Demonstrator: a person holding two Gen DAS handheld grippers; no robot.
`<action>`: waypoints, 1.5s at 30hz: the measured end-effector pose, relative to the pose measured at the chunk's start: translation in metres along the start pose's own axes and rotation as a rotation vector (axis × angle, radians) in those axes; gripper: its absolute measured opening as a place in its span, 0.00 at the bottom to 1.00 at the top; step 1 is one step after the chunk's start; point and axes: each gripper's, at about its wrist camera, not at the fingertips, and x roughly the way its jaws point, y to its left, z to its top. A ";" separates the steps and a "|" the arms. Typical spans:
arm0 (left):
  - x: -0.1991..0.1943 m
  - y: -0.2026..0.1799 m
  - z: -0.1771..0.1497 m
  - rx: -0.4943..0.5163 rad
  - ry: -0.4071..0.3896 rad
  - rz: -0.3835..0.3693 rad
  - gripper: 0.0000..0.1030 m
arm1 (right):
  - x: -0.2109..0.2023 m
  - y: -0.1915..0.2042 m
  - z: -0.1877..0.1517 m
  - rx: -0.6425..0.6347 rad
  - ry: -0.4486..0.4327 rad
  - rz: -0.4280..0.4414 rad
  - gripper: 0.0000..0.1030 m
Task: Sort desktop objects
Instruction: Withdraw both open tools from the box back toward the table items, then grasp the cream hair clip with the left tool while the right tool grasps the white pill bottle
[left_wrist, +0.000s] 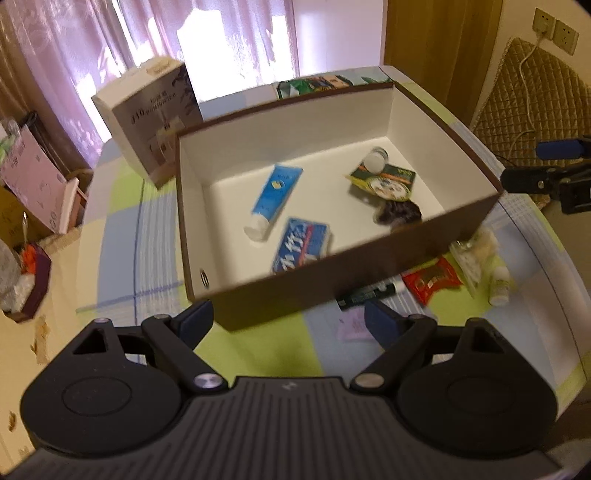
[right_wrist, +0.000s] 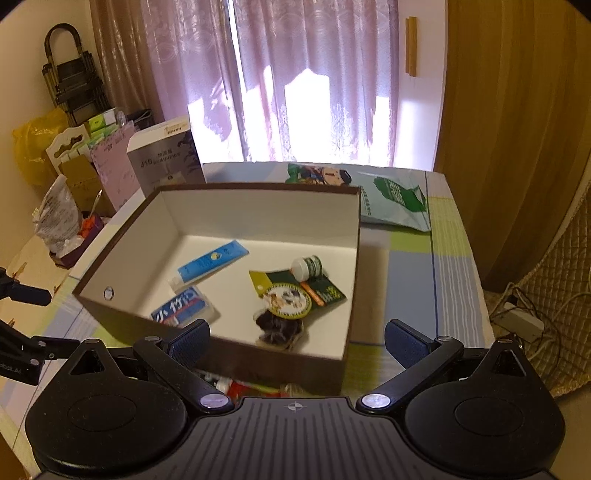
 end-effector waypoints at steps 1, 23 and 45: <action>-0.001 -0.001 -0.005 0.004 0.005 -0.005 0.84 | -0.002 -0.001 -0.003 0.004 0.003 0.001 1.00; 0.038 -0.027 -0.095 0.104 0.165 -0.153 0.83 | 0.008 -0.012 -0.106 0.103 0.223 0.001 1.00; 0.090 -0.063 -0.089 0.349 0.109 -0.230 0.55 | 0.027 -0.014 -0.116 0.069 0.287 0.049 1.00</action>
